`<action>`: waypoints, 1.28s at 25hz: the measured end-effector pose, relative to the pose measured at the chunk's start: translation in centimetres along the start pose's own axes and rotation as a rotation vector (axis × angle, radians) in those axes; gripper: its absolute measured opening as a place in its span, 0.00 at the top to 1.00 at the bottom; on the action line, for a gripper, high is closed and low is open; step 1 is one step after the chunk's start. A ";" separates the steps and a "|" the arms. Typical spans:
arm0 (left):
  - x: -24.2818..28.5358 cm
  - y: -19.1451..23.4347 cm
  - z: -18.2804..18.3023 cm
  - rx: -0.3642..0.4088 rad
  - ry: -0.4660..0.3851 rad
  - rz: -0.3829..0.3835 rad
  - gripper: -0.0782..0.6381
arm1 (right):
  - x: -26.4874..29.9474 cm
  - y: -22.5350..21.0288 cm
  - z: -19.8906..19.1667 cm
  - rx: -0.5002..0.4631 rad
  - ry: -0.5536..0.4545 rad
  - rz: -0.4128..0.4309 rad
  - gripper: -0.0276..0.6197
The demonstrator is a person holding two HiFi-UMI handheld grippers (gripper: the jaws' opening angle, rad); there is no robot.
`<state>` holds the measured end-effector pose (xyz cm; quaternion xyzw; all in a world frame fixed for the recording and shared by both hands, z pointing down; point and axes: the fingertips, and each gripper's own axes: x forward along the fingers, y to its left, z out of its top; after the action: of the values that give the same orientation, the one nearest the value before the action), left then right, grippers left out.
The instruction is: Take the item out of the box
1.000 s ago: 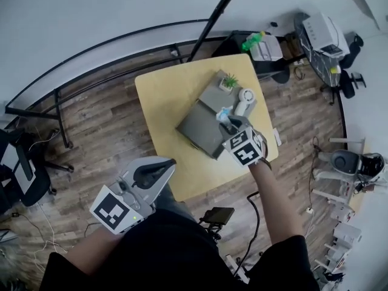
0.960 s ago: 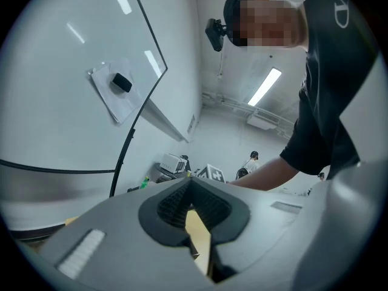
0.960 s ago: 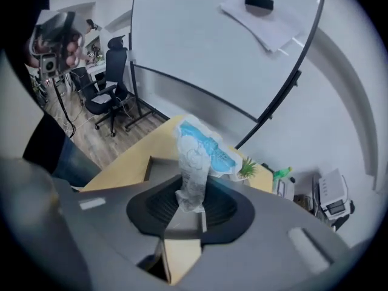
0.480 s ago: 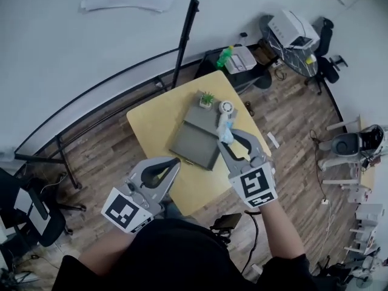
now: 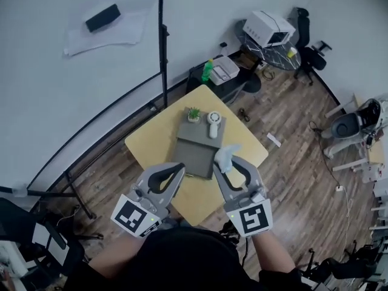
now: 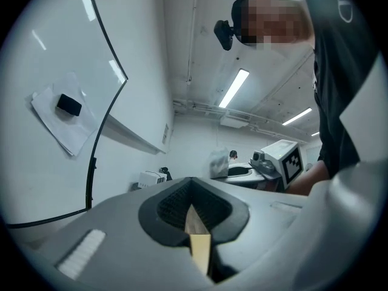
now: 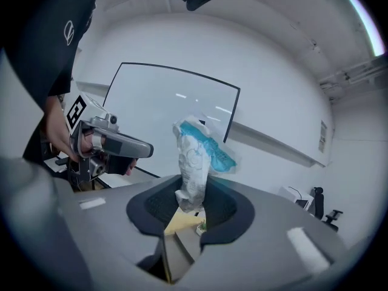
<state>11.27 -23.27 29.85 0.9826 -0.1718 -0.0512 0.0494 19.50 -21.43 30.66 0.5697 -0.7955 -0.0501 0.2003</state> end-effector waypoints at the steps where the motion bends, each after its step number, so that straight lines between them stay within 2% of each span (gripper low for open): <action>1: 0.3 -0.2 0.2 0.006 -0.001 -0.006 0.89 | -0.4 0.1 0.0 0.014 -0.012 -0.013 0.80; 8: 1.8 -2.3 1.0 0.037 -0.003 -0.048 0.89 | -3.6 -0.9 0.0 0.199 -0.135 -0.113 0.80; 13: 2.1 -3.3 0.8 0.042 0.004 -0.065 0.89 | -5.1 -1.5 -1.2 0.293 -0.190 -0.156 0.80; 23: 2.6 -4.0 1.0 0.041 0.003 -0.067 0.89 | -6.3 -1.7 -1.6 0.268 -0.199 -0.181 0.80; 32: 2.2 -3.6 1.1 0.037 -0.001 -0.038 0.89 | -6.5 -1.9 -2.0 0.311 -0.208 -0.179 0.80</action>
<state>14.41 -20.74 28.20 0.9864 -0.1541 -0.0496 0.0300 23.71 -15.81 30.20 0.6540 -0.7562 -0.0031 0.0214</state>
